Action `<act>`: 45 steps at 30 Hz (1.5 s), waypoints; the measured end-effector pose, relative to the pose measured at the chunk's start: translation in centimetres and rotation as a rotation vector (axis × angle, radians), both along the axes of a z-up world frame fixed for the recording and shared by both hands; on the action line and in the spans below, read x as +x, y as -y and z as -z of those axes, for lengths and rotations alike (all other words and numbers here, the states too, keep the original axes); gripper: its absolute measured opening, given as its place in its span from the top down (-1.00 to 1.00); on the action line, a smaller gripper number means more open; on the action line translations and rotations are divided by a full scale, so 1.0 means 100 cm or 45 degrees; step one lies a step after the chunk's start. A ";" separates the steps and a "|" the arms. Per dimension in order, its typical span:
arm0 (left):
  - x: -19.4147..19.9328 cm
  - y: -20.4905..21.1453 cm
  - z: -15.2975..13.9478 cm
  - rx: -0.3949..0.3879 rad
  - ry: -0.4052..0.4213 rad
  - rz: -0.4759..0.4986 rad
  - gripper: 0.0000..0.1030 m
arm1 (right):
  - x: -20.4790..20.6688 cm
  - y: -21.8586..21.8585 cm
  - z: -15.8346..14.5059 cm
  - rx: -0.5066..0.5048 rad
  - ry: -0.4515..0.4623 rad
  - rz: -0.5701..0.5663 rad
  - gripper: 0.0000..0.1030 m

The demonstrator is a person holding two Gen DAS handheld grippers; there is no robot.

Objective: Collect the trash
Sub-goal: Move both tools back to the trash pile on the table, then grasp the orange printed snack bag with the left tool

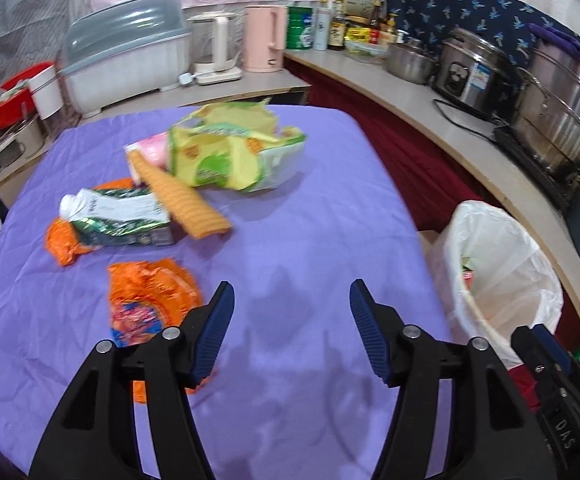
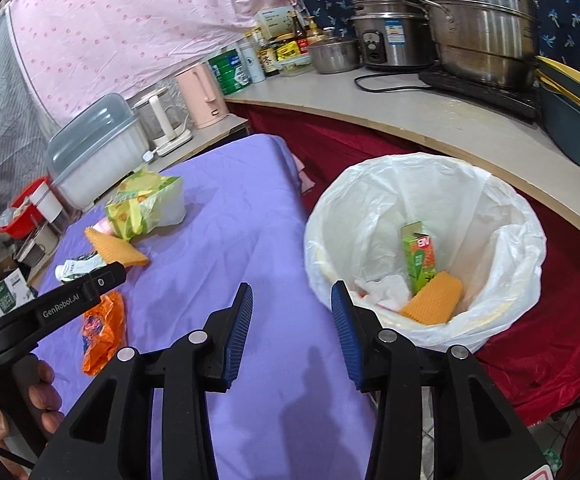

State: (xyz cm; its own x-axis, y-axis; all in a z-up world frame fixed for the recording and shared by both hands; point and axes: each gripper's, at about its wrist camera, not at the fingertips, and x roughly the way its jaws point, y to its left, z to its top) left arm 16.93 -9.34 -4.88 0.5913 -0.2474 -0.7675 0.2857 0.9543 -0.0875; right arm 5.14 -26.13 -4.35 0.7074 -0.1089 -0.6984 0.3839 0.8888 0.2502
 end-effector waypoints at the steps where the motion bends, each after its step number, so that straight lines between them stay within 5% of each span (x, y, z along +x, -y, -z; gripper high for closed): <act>1: 0.002 -0.009 0.004 0.009 -0.010 -0.028 -0.18 | 0.002 -0.004 0.001 -0.001 -0.004 -0.009 0.21; 16: 0.015 -0.099 0.048 0.042 -0.138 -0.244 -0.43 | 0.029 -0.056 0.014 0.010 -0.053 -0.139 0.21; 30: 0.028 -0.114 0.076 -0.046 -0.248 -0.238 -0.45 | 0.053 -0.089 0.027 0.005 -0.104 -0.219 0.21; 33: 0.030 -0.110 0.076 -0.033 -0.237 -0.207 -0.15 | 0.059 -0.093 0.028 0.003 -0.107 -0.225 0.21; 38: 0.030 -0.102 0.075 -0.030 -0.238 -0.148 0.67 | 0.065 -0.097 0.027 0.002 -0.107 -0.230 0.21; 45: 0.032 -0.115 0.063 -0.073 -0.209 -0.154 0.85 | 0.078 -0.108 0.025 -0.017 -0.109 -0.256 0.21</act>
State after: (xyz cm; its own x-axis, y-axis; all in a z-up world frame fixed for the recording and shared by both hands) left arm 20.17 2.11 -11.16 0.4875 -0.2282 -0.8428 0.1468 0.9729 -0.1785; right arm 12.89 -15.35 -6.80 0.6541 0.0186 -0.7562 0.2177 0.9528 0.2118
